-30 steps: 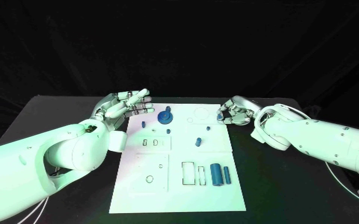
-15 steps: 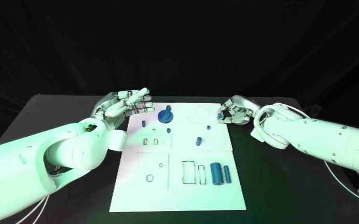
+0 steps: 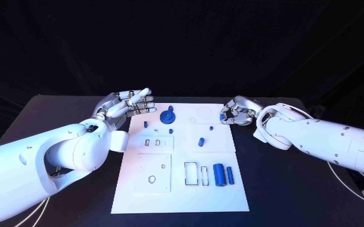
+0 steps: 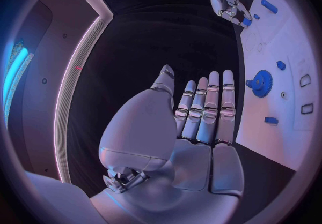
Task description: Assemble the parts on the task board
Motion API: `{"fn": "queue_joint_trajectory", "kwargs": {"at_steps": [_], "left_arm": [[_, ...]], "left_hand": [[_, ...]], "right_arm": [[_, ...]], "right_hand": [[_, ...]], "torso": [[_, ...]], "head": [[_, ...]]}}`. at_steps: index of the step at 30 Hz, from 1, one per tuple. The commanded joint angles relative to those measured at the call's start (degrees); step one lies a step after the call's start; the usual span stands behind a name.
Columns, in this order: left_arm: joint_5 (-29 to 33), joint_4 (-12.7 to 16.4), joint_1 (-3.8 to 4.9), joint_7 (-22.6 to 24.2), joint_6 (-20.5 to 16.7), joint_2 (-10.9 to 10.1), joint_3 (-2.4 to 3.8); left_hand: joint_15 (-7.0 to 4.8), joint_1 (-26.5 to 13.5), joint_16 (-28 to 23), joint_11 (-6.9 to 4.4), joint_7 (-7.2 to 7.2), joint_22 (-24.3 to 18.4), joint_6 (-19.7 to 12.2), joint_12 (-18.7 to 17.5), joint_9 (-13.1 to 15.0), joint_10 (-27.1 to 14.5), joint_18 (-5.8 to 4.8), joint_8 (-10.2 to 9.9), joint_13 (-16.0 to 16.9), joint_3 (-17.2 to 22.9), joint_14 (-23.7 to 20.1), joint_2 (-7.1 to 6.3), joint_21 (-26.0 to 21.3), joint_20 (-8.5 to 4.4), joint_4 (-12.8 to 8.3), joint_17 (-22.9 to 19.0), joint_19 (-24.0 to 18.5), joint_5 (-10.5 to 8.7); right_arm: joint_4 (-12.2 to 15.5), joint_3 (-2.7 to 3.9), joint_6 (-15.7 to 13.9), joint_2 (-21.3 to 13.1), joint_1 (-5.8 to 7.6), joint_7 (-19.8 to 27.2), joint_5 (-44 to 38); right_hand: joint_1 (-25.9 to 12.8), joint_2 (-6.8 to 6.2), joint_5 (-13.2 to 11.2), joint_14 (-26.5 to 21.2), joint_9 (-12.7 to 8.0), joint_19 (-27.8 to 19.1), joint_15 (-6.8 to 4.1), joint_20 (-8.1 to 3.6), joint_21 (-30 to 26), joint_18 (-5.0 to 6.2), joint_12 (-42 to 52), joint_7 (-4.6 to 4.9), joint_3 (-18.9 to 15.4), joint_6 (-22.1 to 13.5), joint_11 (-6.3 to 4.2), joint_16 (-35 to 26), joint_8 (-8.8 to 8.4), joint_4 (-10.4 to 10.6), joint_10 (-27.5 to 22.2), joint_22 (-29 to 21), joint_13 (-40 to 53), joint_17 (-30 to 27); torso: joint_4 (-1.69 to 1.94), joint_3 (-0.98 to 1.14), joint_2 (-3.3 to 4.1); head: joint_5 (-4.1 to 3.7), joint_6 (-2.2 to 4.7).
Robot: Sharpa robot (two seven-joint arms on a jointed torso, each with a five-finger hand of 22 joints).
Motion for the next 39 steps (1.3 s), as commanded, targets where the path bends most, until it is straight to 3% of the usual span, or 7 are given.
{"fn": "queue_joint_trajectory", "kwargs": {"at_steps": [1,10,18,22,26,33,39], "left_arm": [[-0.2,0.1,0.04,0.3,1.0,0.1,0.03],[-0.2,0.0,0.04,0.3,1.0,0.1,0.03],[-0.2,-0.5,0.04,0.2,1.1,0.2,0.02],[-0.2,-1.0,0.03,0.2,1.1,0.4,-0.01],[-0.2,-1.5,0.03,0.2,1.0,0.5,-0.07],[-0.2,-1.7,0.03,0.2,1.0,0.7,-0.14],[-0.2,-1.8,0.03,0.2,0.9,0.6,-0.17]], "left_hand": [[-0.16,0.5,-0.3,0.24,0.20,-0.1,0.1,-0.2,0.0,0.0,0.28,-0.3,0.0,-0.1,0.4,0.21,0.0,-0.01,-0.3,0.1,0.3,0.19],[-0.16,0.5,-0.3,0.24,0.20,-0.1,0.1,-0.2,0.0,0.0,0.28,-0.3,0.0,-0.1,0.4,0.21,0.0,-0.01,-0.3,0.1,0.3,0.19],[-0.16,0.7,-0.4,0.24,0.19,-0.1,0.2,-0.3,0.0,0.0,0.28,-0.4,0.0,0.0,0.4,0.34,0.0,-0.01,-0.4,0.1,0.4,0.19],[-0.16,0.7,-0.4,0.24,0.19,-0.1,0.2,-0.3,0.0,0.0,0.28,-0.4,0.0,0.0,0.4,0.34,0.0,-0.01,-0.4,0.1,0.4,0.19],[-0.17,0.7,-0.4,0.23,0.18,-0.1,0.2,-0.3,0.0,0.0,0.28,-0.4,0.0,0.0,0.4,0.36,0.0,-0.01,-0.5,0.1,0.4,0.19],[-0.17,0.7,-0.4,0.23,0.18,-0.1,0.2,-0.3,0.0,0.0,0.28,-0.4,0.0,0.0,0.4,0.36,0.0,-0.01,-0.5,0.1,0.4,0.19],[-0.17,0.7,-0.4,0.23,0.18,-0.1,0.2,-0.3,0.0,0.0,0.28,-0.4,0.0,0.0,0.4,0.36,0.0,-0.01,-0.5,0.1,0.4,0.19]], "right_arm": [[0.2,-0.05,-1.5,0.1,-0.15,-0.2,-0.1],[2.4,0.01,-6.2,-0.5,-0.03,-2.1,0.4],[10.7,0.11,-7.2,-1.1,1.49,-7.2,-1.8],[14.1,0.11,-5.1,0.6,2.06,-10.0,-4.1],[15.2,-0.13,-1.4,4.8,2.11,-12.1,-8.1],[15.7,-0.42,-0.7,8.9,1.16,-15.1,-13.8],[14.8,-0.74,-1.6,12.1,0.01,-17.4,-17.3]], "right_hand": [[-0.3,1.16,0.3,5.5,0.5,0.4,-0.62,-0.47,0.6,-0.33,0.9,-0.46,0.8,1.2,-0.39,0.3,0.73,0.0,0.9,3.0,5.0,13.2],[-0.7,2.05,2.3,5.6,0.9,0.7,-1.20,-1.04,1.0,-0.48,1.3,-1.09,2.0,2.0,-0.98,0.4,1.41,-0.2,1.4,3.7,5.4,13.3],[-1.0,2.25,2.6,5.6,1.0,1.0,-1.26,-1.15,1.3,-0.56,1.2,-1.09,2.3,1.8,-1.00,0.4,1.41,-0.2,1.4,4.0,5.4,13.4],[-1.2,2.22,2.7,5.6,1.0,1.2,-1.27,-1.18,1.6,-0.64,1.3,-1.07,2.4,1.7,-0.99,0.5,1.38,-0.2,1.5,4.3,5.5,13.5],[-1.7,2.05,2.4,5.6,1.0,1.1,-1.25,-1.20,1.5,-0.62,1.3,-1.00,2.4,1.4,-0.94,0.5,1.27,-0.1,1.5,4.2,5.5,13.5],[-2.2,1.91,2.1,5.6,1.1,1.2,-1.27,-1.22,1.6,-0.66,1.5,-1.11,2.5,1.6,-1.00,0.5,1.44,0.0,1.7,4.4,5.7,13.6],[-2.7,1.57,2.4,5.6,1.2,1.4,-1.32,-1.26,1.9,-0.73,1.5,-1.17,2.4,1.7,-1.06,0.5,1.52,0.1,1.8,4.7,5.7,13.6]], "torso": [[0.00,0.00,-0.01],[0.06,-0.04,-0.13],[-0.01,-0.06,-0.15],[-0.05,-0.07,-0.23],[0.05,-0.27,-0.56],[0.56,-0.54,-0.86],[0.29,-0.60,-0.70]], "head": [[0.03,-0.04],[0.22,-0.06],[1.01,-0.21],[1.66,-0.39],[2.36,-0.93],[2.95,-1.75],[3.69,-1.86]]}}
